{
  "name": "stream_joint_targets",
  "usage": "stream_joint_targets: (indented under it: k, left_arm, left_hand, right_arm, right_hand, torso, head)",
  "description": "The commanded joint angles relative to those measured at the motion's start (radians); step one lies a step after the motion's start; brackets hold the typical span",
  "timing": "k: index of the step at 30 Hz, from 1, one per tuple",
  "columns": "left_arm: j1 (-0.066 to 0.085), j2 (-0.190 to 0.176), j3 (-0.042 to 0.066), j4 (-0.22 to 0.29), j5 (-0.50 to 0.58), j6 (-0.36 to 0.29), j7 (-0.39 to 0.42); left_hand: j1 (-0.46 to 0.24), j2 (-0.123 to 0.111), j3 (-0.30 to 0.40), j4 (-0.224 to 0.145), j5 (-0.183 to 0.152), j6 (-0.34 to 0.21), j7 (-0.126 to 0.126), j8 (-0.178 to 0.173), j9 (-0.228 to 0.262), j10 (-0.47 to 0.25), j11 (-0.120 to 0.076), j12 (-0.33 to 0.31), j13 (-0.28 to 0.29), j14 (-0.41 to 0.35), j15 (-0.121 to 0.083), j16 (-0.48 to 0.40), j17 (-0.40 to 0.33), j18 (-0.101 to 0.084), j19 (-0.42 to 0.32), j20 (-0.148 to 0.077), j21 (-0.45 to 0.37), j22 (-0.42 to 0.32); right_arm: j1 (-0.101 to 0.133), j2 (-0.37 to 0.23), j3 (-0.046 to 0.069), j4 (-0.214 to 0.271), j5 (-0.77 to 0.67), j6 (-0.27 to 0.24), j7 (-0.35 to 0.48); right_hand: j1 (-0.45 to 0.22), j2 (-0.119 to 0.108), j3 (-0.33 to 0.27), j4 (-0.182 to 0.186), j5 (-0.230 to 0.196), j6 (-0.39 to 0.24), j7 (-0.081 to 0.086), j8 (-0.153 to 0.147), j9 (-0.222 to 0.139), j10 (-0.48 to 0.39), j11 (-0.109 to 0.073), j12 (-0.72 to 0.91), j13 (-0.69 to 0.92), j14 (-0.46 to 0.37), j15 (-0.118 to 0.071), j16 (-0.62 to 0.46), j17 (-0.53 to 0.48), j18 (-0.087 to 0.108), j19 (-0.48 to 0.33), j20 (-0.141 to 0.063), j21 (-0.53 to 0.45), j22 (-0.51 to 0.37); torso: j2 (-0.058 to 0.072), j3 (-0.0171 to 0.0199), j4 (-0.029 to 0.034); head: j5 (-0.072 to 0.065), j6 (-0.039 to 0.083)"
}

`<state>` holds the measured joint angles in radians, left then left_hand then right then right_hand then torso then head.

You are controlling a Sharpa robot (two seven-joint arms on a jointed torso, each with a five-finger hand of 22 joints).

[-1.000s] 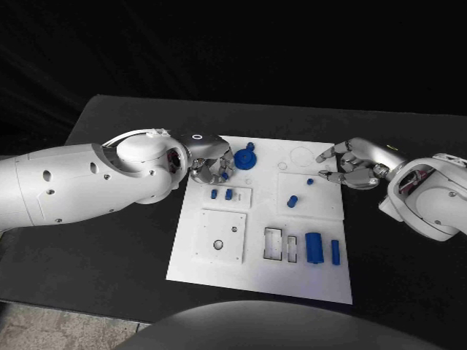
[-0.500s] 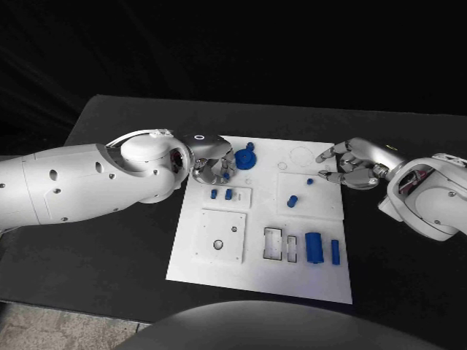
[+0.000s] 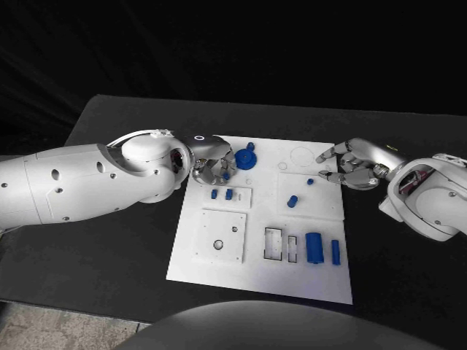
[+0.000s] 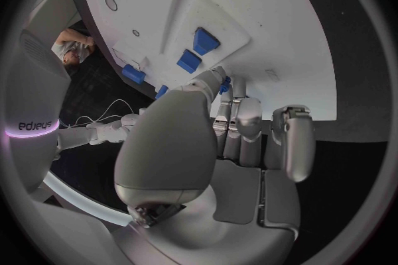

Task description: Assemble the parts on the task board

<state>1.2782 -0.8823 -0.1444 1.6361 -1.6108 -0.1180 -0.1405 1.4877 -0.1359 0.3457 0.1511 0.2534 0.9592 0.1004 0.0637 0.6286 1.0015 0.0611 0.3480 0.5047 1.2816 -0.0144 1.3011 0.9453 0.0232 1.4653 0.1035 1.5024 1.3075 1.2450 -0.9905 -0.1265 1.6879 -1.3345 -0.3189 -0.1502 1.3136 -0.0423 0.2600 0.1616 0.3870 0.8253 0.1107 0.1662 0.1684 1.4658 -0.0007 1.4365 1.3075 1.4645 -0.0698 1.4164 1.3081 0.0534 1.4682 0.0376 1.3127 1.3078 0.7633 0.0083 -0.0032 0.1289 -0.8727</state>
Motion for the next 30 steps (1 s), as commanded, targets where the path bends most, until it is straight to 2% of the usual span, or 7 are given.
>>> stream_joint_targets:
  k: [1, 13, 17, 20, 24, 26, 30]
  left_arm:
    - [-0.001, -0.004, 0.000, 0.001, -0.017, 0.016, -0.011]
    - [-0.001, -0.034, 0.000, -0.005, -0.050, -0.084, -0.004]
    - [-0.001, -0.050, -0.001, -0.014, -0.053, -0.158, 0.035]
    - [-0.001, -0.062, -0.001, -0.020, -0.054, -0.212, 0.066]
    - [-0.001, -0.077, -0.001, -0.034, -0.034, -0.299, 0.116]
    - [0.000, -0.083, -0.001, -0.046, 0.019, -0.357, 0.167]
    - [0.000, -0.088, -0.001, -0.062, 0.139, -0.459, 0.290]
  left_hand:
    - [-0.002, -0.019, -0.003, 0.003, -0.019, -0.027, -0.008, -0.003, -0.011, -0.016, -0.001, -0.008, -0.002, -0.011, -0.001, -0.007, -0.007, -0.001, 0.040, -0.006, -0.007, 0.234]
    - [-0.037, -0.037, -0.046, 0.025, -0.136, -0.123, -0.045, 0.005, -0.041, -0.140, 0.009, 0.034, 0.049, -0.033, 0.007, -0.020, -0.040, 0.004, 0.022, -0.003, -0.030, 0.226]
    - [-0.049, -0.036, -0.075, 0.046, -0.187, -0.120, -0.046, 0.015, -0.041, -0.193, 0.010, 0.071, 0.081, -0.091, 0.012, -0.057, -0.107, 0.016, -0.018, 0.003, -0.078, 0.210]
    - [-0.040, -0.034, -0.105, 0.066, -0.198, -0.118, -0.051, 0.024, -0.041, -0.249, 0.006, 0.114, 0.113, -0.205, 0.016, -0.132, -0.235, 0.034, -0.084, 0.010, -0.156, 0.185]
    - [0.001, -0.034, -0.123, 0.083, -0.190, -0.120, -0.051, 0.035, -0.042, -0.354, 0.012, 0.162, 0.142, -0.430, 0.040, -0.309, -0.375, 0.093, -0.369, 0.030, -0.479, 0.085]
    - [0.025, -0.035, -0.130, 0.097, -0.170, -0.120, -0.043, 0.044, -0.043, -0.424, 0.016, 0.200, 0.154, -0.525, 0.063, -0.378, -0.395, 0.134, -0.672, 0.044, -0.808, -0.015]
    - [0.010, -0.045, -0.155, 0.130, -0.124, -0.107, -0.031, 0.057, -0.046, -0.453, 0.002, 0.254, 0.156, -0.581, 0.082, -0.412, -0.404, 0.133, -0.742, 0.055, -0.901, -0.044]
  right_arm:
    - [-0.001, 0.000, 0.000, 0.000, -0.002, 0.007, -0.002]
    - [-0.001, 0.003, 0.000, 0.000, -0.009, -0.016, 0.004]
    - [0.001, 0.000, 0.000, 0.009, -0.026, -0.023, 0.007]
    - [0.010, -0.004, 0.001, 0.020, -0.048, -0.007, 0.000]
    - [0.036, -0.008, 0.002, 0.041, -0.088, 0.028, -0.012]
    - [0.048, -0.008, 0.002, 0.053, -0.132, 0.041, -0.015]
    - [0.057, -0.002, 0.003, 0.067, -0.208, 0.079, -0.030]
  right_hand:
    - [0.008, -0.005, 0.005, 0.000, 0.005, 0.007, 0.000, -0.006, -0.002, 0.008, 0.006, -0.006, 0.153, 0.070, 0.007, -0.006, 0.087, 0.007, 0.009, 0.008, -0.004, 0.166]
    - [0.011, -0.013, 0.012, -0.007, 0.004, 0.008, 0.001, -0.008, -0.005, -0.013, 0.006, -0.036, 0.131, 0.068, 0.007, -0.013, 0.080, 0.009, 0.006, 0.008, -0.014, 0.163]
    - [0.034, -0.031, 0.037, -0.032, 0.003, 0.051, 0.001, 0.013, 0.001, -0.106, 0.010, -0.159, 0.042, 0.060, 0.010, -0.032, 0.061, 0.015, -0.007, 0.009, -0.046, 0.154]
    - [0.050, -0.052, 0.058, -0.051, 0.009, 0.091, -0.001, 0.039, 0.019, -0.287, 0.014, -0.396, -0.124, 0.050, 0.013, -0.054, 0.039, 0.021, -0.020, 0.012, -0.079, 0.143]
    - [0.065, -0.086, 0.107, -0.079, 0.050, 0.098, 0.001, 0.060, 0.048, -0.534, 0.029, -0.765, -0.393, 0.013, 0.028, -0.125, -0.031, 0.036, -0.064, 0.025, -0.174, 0.113]
    - [0.074, -0.099, 0.130, -0.096, 0.110, 0.112, 0.005, 0.077, 0.066, -0.593, 0.040, -0.837, -0.446, -0.003, 0.033, -0.150, -0.057, 0.044, -0.082, 0.028, -0.211, 0.102]
    - [0.067, -0.118, 0.148, -0.119, 0.157, 0.099, -0.001, 0.089, 0.093, -0.670, 0.064, -0.931, -0.524, -0.043, 0.034, -0.201, -0.105, 0.058, -0.123, 0.031, -0.285, 0.082]
  torso:
    - [0.000, -0.0010, -0.0007]
    - [-0.002, -0.0026, -0.0021]
    - [-0.003, -0.0036, -0.0020]
    - [-0.003, -0.0050, -0.0003]
    - [-0.003, -0.0052, 0.0012]
    - [-0.004, -0.0069, 0.0033]
    - [-0.003, -0.0050, 0.0056]
  head:
    - [-0.001, 0.000]
    - [-0.007, 0.000]
    - [-0.011, 0.000]
    - [-0.016, 0.000]
    - [-0.022, 0.000]
    - [-0.026, 0.000]
    - [-0.028, 0.000]
